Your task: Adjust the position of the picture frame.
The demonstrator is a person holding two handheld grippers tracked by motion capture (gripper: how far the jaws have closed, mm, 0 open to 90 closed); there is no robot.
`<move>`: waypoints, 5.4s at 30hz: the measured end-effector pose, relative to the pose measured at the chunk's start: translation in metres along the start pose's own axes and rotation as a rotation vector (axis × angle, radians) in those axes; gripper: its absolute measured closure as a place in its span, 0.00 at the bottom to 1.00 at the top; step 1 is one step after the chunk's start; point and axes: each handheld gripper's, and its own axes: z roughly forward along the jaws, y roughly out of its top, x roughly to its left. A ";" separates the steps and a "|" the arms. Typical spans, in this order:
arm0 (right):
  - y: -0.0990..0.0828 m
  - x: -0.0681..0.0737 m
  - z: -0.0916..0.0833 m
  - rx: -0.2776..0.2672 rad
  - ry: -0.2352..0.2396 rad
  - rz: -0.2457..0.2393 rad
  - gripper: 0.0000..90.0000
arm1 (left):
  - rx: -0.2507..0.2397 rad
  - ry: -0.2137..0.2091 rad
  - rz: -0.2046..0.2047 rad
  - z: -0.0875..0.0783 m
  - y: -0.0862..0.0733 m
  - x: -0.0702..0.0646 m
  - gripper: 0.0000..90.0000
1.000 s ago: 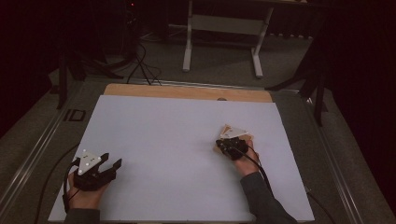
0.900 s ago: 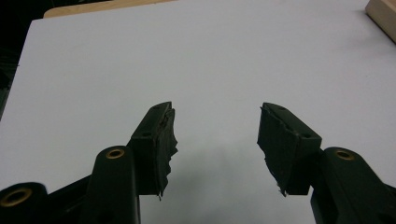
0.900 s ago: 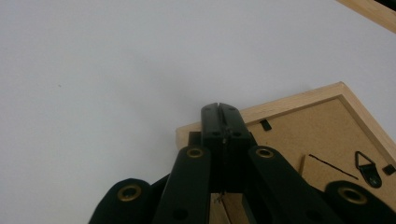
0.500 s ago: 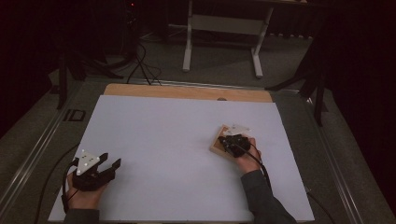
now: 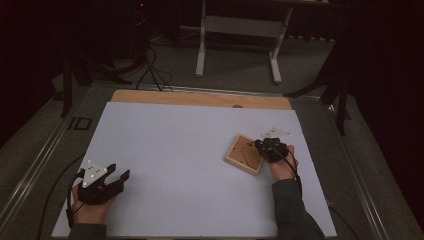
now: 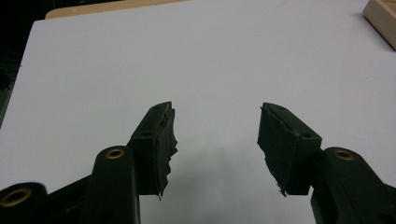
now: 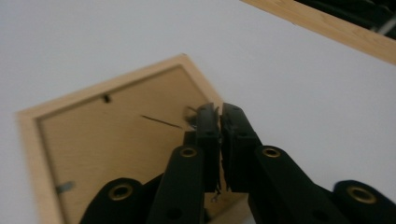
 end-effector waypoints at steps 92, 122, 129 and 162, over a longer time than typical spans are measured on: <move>-0.016 0.073 -0.017 0.077 0.152 0.018 0.90 | -0.009 -0.066 0.054 0.014 0.012 -0.029 0.51; -0.003 0.099 -0.008 0.019 0.209 -0.008 0.90 | 0.011 -0.385 0.175 0.055 0.025 -0.124 0.74; -0.002 0.100 -0.012 -0.009 0.204 -0.060 0.99 | 0.051 -0.446 0.239 0.068 0.021 -0.153 0.86; -0.009 0.098 -0.006 0.037 0.191 -0.051 1.00 | 0.127 -0.348 0.326 0.093 0.019 -0.162 1.00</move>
